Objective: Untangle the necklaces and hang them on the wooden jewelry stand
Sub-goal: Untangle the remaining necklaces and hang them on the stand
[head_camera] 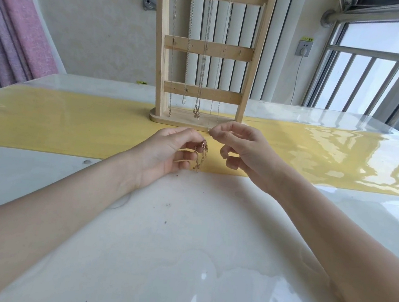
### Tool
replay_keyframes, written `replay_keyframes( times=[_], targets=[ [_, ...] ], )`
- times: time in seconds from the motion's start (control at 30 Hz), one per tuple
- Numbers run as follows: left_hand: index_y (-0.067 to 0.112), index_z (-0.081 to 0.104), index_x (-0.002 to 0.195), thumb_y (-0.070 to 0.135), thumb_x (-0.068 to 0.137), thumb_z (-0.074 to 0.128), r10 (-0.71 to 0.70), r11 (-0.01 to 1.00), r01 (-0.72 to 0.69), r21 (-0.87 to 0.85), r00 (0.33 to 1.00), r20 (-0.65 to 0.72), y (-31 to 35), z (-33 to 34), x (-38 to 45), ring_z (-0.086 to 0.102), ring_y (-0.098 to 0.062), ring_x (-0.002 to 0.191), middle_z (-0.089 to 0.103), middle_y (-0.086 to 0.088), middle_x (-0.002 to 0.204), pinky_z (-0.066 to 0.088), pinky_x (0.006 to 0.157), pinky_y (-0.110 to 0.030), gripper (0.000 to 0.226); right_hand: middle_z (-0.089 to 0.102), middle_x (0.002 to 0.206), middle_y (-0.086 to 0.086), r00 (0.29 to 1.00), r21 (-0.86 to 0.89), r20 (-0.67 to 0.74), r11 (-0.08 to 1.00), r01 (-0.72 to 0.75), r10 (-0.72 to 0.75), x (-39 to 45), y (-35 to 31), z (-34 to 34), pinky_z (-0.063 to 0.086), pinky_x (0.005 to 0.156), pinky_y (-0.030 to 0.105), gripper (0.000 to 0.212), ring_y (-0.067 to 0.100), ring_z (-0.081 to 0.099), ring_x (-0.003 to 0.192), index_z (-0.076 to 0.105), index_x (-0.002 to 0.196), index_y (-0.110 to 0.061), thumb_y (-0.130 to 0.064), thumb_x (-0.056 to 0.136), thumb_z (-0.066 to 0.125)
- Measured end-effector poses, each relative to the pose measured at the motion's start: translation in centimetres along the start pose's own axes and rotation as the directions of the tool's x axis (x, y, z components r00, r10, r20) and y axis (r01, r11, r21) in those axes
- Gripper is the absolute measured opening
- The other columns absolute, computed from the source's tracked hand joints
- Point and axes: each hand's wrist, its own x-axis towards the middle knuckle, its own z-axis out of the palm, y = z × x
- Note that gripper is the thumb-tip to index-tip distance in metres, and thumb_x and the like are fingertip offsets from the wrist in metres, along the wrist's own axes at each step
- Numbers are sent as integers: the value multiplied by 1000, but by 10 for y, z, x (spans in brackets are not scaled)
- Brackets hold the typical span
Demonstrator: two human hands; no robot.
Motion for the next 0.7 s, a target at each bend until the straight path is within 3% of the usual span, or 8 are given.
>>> replay_keyframes(
  times=[0.13, 0.27, 0.4, 0.57, 0.7],
  targets=[
    [12, 63, 80, 11, 89, 58, 10, 1000, -13, -26, 997, -82, -2, -1, 2, 52, -5, 51, 63, 2, 69, 38, 44, -13, 11, 60, 77, 1, 1000, -63, 29, 998, -1, 2, 0, 1, 0, 33, 45, 19, 17, 11, 45, 55, 63, 78, -9, -20, 90, 63],
    [12, 67, 88, 14, 88, 61, 61, 996, -55, 67, 995, -82, -4, -3, 0, 61, -2, 58, 70, 4, 72, 43, 51, -12, 6, 66, 82, 5, 998, -117, 68, 993, -8, 16, -1, 2, 3, 36, 46, 18, 20, 10, 49, 56, 67, 90, 0, -20, 89, 66],
    [16, 67, 86, 15, 87, 63, 99, 988, -85, 131, 990, -103, -4, -2, -2, 68, -3, 68, 73, 4, 76, 44, 60, -14, 4, 66, 75, 2, 998, -120, 65, 993, 10, -3, -1, 2, 2, 36, 47, 19, 10, 9, 48, 56, 67, 80, -6, -12, 87, 67],
    [16, 64, 85, 18, 87, 64, 90, 985, -70, 158, 989, -121, -3, 2, -3, 68, -6, 65, 74, 0, 77, 41, 58, -17, 4, 63, 72, 4, 998, -140, 58, 990, -2, 10, -3, 1, 2, 36, 46, 19, 14, 11, 48, 56, 60, 75, -7, -6, 89, 59],
    [16, 60, 79, 15, 89, 60, 87, 989, -60, 134, 974, -211, -2, -2, 0, 61, -4, 52, 70, 3, 63, 39, 55, -18, 10, 57, 68, 3, 998, -52, -8, 997, -63, 63, 0, 2, -3, 33, 46, 21, 18, 14, 47, 55, 50, 73, -12, -8, 91, 50]
  ],
)
